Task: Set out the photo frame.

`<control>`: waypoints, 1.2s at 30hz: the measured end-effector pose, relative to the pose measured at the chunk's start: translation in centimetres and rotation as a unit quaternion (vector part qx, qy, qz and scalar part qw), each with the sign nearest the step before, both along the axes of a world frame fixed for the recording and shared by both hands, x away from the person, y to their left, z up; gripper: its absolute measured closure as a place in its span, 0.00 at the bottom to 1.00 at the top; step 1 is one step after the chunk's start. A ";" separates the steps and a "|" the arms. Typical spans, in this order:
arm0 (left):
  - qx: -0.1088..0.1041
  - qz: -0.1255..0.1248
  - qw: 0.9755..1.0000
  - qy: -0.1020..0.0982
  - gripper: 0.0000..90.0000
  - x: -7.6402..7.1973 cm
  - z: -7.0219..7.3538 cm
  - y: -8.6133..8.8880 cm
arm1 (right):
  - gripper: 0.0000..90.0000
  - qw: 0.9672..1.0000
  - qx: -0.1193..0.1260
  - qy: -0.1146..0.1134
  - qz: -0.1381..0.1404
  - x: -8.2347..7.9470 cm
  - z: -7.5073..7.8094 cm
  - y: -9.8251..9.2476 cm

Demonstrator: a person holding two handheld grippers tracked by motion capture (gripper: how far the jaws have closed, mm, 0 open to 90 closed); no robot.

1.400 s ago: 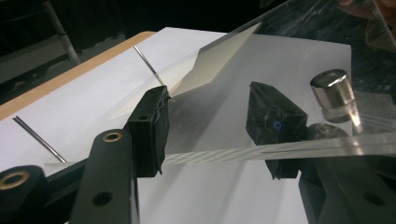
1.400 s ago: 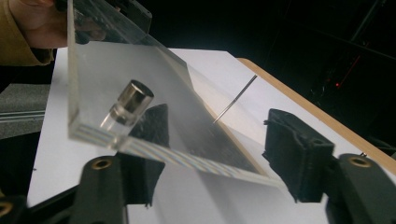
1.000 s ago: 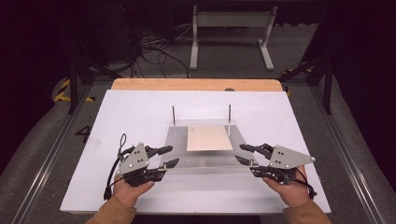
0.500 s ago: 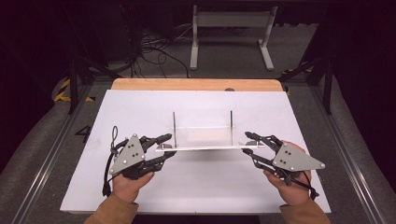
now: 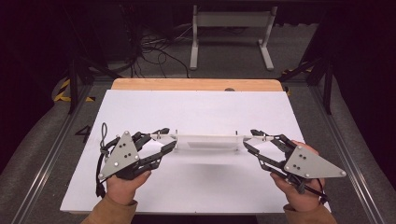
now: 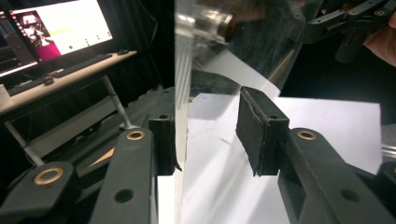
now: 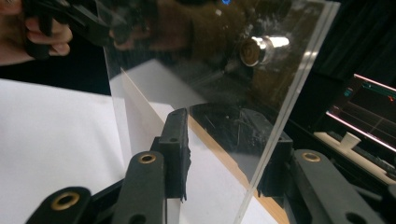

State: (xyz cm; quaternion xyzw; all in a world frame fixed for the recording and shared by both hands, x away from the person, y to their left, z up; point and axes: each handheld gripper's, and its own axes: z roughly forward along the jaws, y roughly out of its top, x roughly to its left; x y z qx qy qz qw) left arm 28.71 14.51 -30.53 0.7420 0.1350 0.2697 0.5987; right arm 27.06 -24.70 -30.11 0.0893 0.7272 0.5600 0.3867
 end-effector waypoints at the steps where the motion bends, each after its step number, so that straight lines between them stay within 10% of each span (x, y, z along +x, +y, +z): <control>1: -0.004 -0.004 1.000 0.002 0.67 -0.1 0.3 0.0 | 0.69 1.000 0.004 -0.001 0.005 -0.2 0.2 0.0; 16: -0.031 -0.014 0.999 0.027 0.67 0.1 1.1 0.5 | 0.66 0.998 0.046 0.040 0.019 -0.1 1.1 0.1; 21: -0.045 0.011 0.998 0.033 0.52 0.9 0.7 0.3 | 0.64 0.996 0.073 0.043 0.027 1.1 0.7 0.0; 25: -0.053 0.025 0.997 0.057 0.48 1.8 -0.3 0.8 | 0.52 0.993 0.089 0.071 0.014 2.4 -0.1 -0.1; 36: -0.049 0.040 0.992 0.112 0.44 3.1 -2.7 2.4 | 0.59 0.989 0.101 0.104 0.028 5.7 -1.7 -0.1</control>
